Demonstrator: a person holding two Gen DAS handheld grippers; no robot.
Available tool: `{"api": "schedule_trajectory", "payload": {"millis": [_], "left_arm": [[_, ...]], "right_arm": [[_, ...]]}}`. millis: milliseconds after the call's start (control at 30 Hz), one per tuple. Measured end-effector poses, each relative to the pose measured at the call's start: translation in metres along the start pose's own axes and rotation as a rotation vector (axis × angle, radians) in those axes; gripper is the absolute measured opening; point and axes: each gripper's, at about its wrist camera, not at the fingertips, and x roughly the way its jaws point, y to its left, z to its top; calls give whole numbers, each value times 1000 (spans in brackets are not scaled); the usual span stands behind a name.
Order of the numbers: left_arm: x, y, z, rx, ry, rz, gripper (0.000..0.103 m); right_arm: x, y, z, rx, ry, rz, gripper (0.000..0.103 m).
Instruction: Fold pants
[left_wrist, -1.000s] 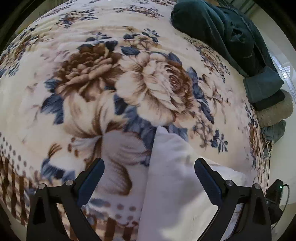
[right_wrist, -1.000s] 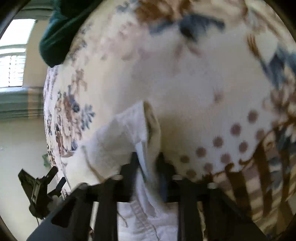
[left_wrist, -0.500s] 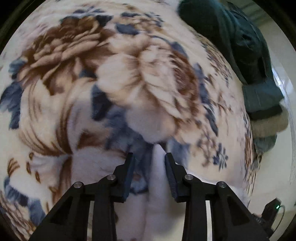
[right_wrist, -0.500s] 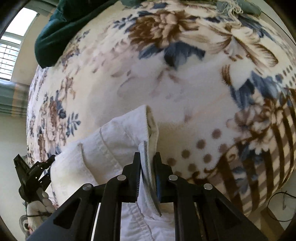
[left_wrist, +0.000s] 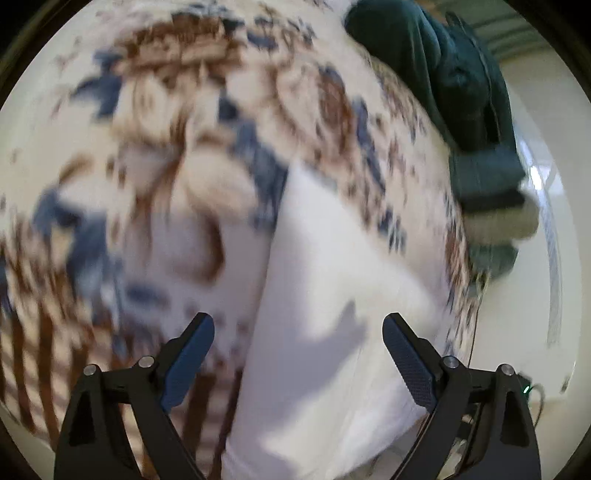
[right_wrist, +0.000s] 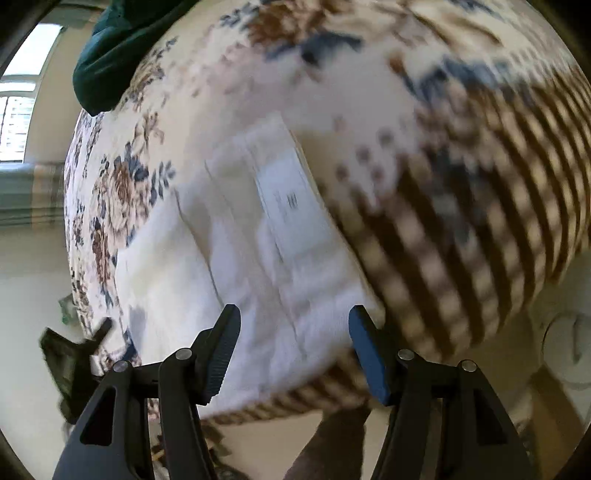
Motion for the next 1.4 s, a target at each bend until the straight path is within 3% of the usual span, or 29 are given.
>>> {"api": "schedule_trajectory", "payload": {"millis": [33,67,100,300,400,467,567,600,633,667,700,900,1033,1100,1200,1233,1267,1400], "left_arm": [[3,2,-9,14,8,4,88],[7,5,-21,28,21,20,63],[10,12,-32,33,39,36,57],[-24,60,-72,-82,39,27,59],[-37,67,-77,-183,28,-51,57],[-35,59,-78,-170,13,-114,57],[-16,32,-80,-62,57,-111,57],[-8,30,-86,-43,71,-76,57],[-7,34,-92,-41,62,-77,54],[-8,40,-97,-39,57,-73,44],[-12,51,-104,-51,56,-70,44],[-43,98,-124,-224,46,-85,42],[-53,105,-114,-318,-44,-173,49],[-46,97,-98,-289,-52,-198,49],[-29,74,-79,-148,-35,-240,48],[-19,67,-80,-100,-6,-233,44],[-8,64,-88,-89,39,-217,39],[-13,90,-131,-130,63,-230,37]], "right_arm": [[5,-3,-7,0,16,-24,64],[8,-6,-10,2,25,-31,64],[12,-10,-14,7,38,-45,64],[6,-10,-19,-28,35,-89,64],[1,10,-22,-92,26,-97,64],[3,24,-24,-119,33,-95,64],[7,45,-25,-152,47,-96,64],[7,51,-26,-161,49,-92,64],[6,59,-27,-173,51,-91,64],[5,67,-27,-193,50,-99,64],[3,73,-27,-209,48,-99,64],[19,124,-26,-314,97,-71,64],[43,173,-29,-399,131,-44,63],[53,199,-34,-464,130,-58,64],[69,221,-41,-525,143,-84,63],[74,224,-42,-531,150,-97,63],[79,225,-43,-537,166,-105,62],[89,219,-47,-545,203,-147,62]]}}
